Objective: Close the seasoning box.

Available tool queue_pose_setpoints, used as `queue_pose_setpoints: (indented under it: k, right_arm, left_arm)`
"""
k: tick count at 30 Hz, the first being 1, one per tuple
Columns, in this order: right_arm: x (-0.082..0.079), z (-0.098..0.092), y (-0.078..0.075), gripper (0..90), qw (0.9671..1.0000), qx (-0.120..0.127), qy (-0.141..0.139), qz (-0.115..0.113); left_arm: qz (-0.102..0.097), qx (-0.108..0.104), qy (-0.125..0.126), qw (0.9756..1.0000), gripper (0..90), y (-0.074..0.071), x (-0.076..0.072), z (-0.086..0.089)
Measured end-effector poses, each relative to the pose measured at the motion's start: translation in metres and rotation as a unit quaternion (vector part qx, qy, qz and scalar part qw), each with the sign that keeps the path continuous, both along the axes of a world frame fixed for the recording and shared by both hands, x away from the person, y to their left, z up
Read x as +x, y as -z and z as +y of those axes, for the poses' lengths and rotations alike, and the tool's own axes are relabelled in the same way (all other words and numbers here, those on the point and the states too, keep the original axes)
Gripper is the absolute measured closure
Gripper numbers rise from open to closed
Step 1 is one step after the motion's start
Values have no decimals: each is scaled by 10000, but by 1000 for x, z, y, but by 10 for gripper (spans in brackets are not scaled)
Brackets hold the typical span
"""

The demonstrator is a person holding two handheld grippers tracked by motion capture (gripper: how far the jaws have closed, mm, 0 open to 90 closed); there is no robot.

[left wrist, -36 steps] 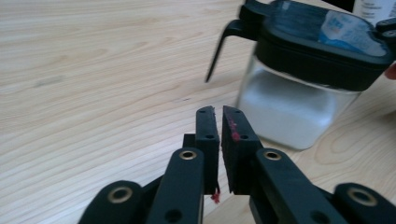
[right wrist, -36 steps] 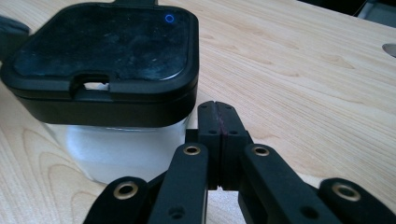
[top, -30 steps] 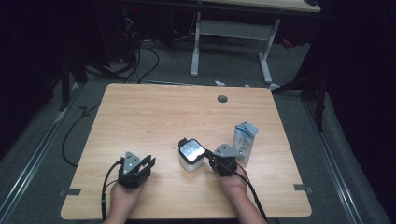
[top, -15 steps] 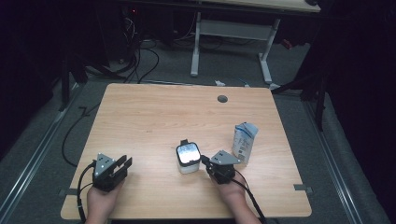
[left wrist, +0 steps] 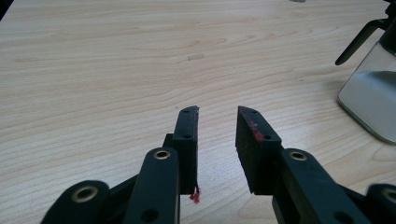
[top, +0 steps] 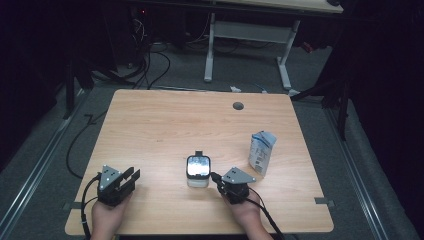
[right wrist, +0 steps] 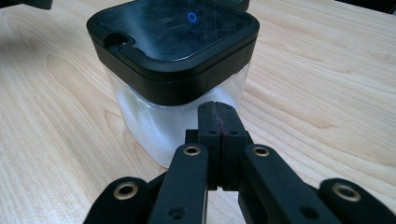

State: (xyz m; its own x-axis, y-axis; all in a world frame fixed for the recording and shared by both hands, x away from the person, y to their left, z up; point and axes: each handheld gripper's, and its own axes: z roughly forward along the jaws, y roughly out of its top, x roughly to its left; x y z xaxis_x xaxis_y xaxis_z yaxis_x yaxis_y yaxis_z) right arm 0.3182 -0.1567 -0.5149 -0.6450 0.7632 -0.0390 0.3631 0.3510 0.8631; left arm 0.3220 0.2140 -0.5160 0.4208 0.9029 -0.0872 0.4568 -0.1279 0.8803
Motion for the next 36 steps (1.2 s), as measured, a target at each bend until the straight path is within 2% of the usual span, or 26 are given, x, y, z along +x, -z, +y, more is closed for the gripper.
queue_pose_setpoints:
  k: [7,13,15,17,23,27,30,32,36]
  right_arm:
    - [-2,1,1,894,10000,8,-16,-27]
    - [-5,-6,-2,832,10000,-40,43,-64]
    - [-6,-15,-2,792,9999,-76,137,-74]
    - [-7,-26,-2,762,9996,-85,268,-56]
    - [-16,-69,0,676,9973,-158,723,4]
    - [-31,-105,0,622,9936,17,1131,0]
    - [-45,-126,3,602,9894,143,1443,-8]
    - [-50,-134,3,598,9877,252,1543,-19]
    - [-50,-137,2,589,9868,207,1601,-74]
  left_arm:
    - [14,21,22,10000,691,1,-1,0]
    - [-9,46,83,10000,661,3,-2,2]
    - [-24,81,143,9999,649,4,-3,1]
    - [-45,205,178,9996,638,6,-4,-1]
    - [-17,477,358,9982,593,6,-7,-8]
    - [-18,452,417,9981,574,7,-9,-9]
    - [-1,436,458,9980,558,7,-9,-11]
    - [-1,459,490,9977,549,7,-9,-12]
    - [-8,529,520,9972,543,7,-8,-15]
